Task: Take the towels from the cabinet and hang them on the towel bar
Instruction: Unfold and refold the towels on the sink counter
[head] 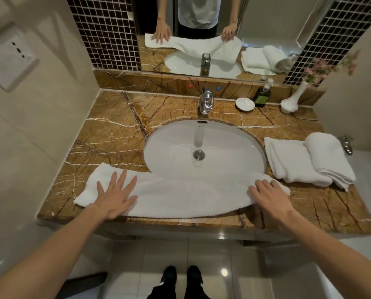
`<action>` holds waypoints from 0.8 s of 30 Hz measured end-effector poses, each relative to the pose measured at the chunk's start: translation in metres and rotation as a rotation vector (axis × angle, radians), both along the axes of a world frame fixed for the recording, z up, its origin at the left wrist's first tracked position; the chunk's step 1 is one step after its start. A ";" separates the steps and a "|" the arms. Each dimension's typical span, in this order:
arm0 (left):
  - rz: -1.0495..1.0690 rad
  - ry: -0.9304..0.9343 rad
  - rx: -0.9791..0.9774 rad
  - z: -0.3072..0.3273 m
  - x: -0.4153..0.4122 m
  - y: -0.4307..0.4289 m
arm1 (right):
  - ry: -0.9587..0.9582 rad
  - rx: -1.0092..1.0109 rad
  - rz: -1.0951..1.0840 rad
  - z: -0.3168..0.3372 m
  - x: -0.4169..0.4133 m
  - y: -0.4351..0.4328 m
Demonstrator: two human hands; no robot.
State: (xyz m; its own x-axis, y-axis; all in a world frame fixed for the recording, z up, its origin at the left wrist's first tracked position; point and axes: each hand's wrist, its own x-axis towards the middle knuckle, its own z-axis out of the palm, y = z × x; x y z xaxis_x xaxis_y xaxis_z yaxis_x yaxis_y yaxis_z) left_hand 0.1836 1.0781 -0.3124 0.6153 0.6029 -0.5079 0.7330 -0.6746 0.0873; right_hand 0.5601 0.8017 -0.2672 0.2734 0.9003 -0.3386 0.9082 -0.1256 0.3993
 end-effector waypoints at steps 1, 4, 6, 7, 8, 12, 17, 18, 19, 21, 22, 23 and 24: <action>0.026 0.015 -0.029 -0.003 0.003 0.001 | -0.004 -0.010 0.016 0.001 0.000 -0.001; 0.081 0.070 -0.096 -0.012 0.005 0.000 | -0.027 -0.083 0.068 0.000 0.000 -0.011; 0.088 0.102 -0.101 -0.016 0.006 -0.002 | -0.034 -0.156 0.084 -0.005 0.001 -0.022; 0.092 0.106 -0.099 -0.016 0.006 -0.003 | -0.024 -0.184 0.081 -0.007 0.000 -0.026; 0.097 0.108 -0.100 -0.016 0.007 -0.003 | -0.001 -0.214 0.069 -0.010 -0.002 -0.030; 0.120 0.118 -0.114 -0.015 0.010 -0.001 | 0.106 -0.287 -0.017 -0.024 -0.010 -0.042; 0.121 0.118 -0.089 -0.016 0.012 -0.003 | 0.200 -0.217 0.017 -0.022 -0.009 -0.047; 0.114 0.107 -0.071 -0.016 0.012 -0.003 | 0.216 -0.149 0.052 -0.022 -0.009 -0.045; 0.104 0.096 -0.044 -0.017 0.012 -0.004 | 0.215 -0.058 0.085 -0.025 -0.008 -0.041; 0.089 0.068 0.015 -0.018 0.013 -0.007 | 0.197 0.096 0.083 -0.028 -0.010 -0.030; 0.094 0.049 0.036 -0.018 0.015 -0.008 | 0.198 0.122 0.026 -0.029 -0.013 -0.023; 0.109 0.031 0.049 -0.017 0.017 -0.009 | 0.205 0.127 -0.028 -0.030 -0.016 -0.015; 0.130 0.017 0.053 -0.017 0.019 -0.009 | 0.218 0.113 -0.078 -0.031 -0.018 -0.007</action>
